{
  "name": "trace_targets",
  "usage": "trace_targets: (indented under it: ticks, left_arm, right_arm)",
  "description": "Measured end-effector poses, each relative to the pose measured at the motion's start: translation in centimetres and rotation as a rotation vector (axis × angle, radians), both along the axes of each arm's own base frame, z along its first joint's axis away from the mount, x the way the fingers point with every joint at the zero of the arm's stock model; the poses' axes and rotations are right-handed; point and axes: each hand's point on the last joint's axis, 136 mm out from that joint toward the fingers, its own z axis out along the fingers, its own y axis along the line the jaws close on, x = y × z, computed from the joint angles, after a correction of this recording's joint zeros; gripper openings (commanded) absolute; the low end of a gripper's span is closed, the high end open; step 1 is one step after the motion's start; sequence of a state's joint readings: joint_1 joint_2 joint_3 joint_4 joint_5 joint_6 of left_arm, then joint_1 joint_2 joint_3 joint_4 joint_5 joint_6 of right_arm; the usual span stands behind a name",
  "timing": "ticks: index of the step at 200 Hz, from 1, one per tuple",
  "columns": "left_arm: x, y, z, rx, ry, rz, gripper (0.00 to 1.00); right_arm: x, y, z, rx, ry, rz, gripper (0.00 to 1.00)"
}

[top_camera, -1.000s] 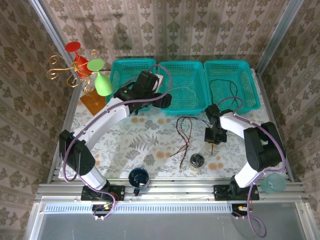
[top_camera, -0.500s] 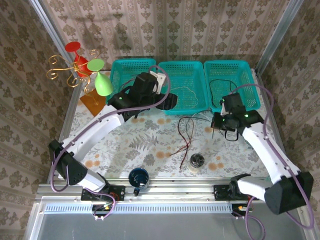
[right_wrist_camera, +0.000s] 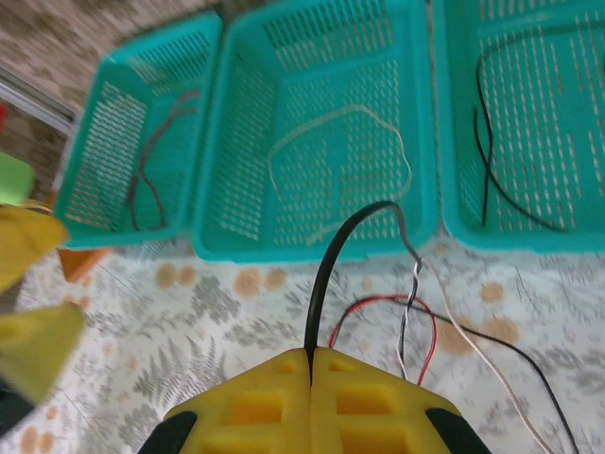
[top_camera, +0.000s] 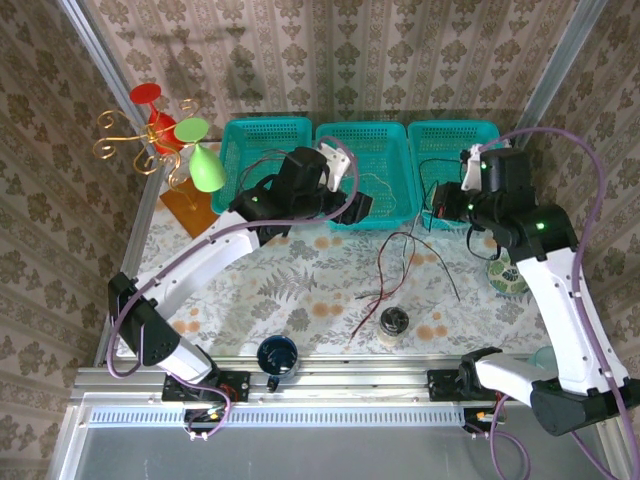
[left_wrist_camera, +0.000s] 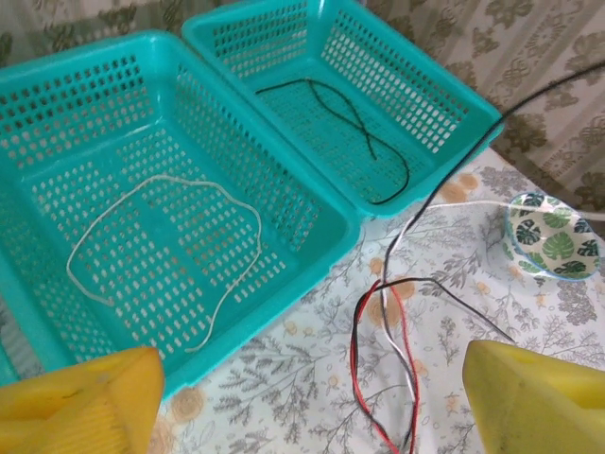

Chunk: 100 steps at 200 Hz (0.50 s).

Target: Untangle the cables

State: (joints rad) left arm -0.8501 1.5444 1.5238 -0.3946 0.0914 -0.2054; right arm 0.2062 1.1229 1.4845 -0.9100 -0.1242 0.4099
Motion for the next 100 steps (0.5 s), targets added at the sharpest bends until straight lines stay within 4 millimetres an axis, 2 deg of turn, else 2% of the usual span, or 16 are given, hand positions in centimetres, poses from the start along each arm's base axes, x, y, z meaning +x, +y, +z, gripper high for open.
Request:
trace_targets:
  ticks: [19, 38, 58, 100]
  left_arm:
    - [-0.6, -0.9, 0.4, -0.017, -0.073, -0.077, 0.87]
    - [-1.2, -1.7, 0.2, -0.036, -0.129, -0.166, 0.87]
    - [-1.3, -2.1, 0.8, -0.065, -0.173, -0.233, 0.86]
    - [0.2, -2.3, 4.6, -0.142, -0.265, -0.282, 0.84]
  right_arm:
    - [0.1, 0.4, 2.5, 0.023, -0.054, 0.019, 0.0]
    - [0.2, 0.8, 4.1, 0.036, -0.088, 0.044, 0.0]
    - [0.4, 1.3, 5.0, 0.049, -0.103, 0.068, 0.0]
    - [1.1, 2.5, 5.8, 0.079, -0.105, 0.123, 0.0]
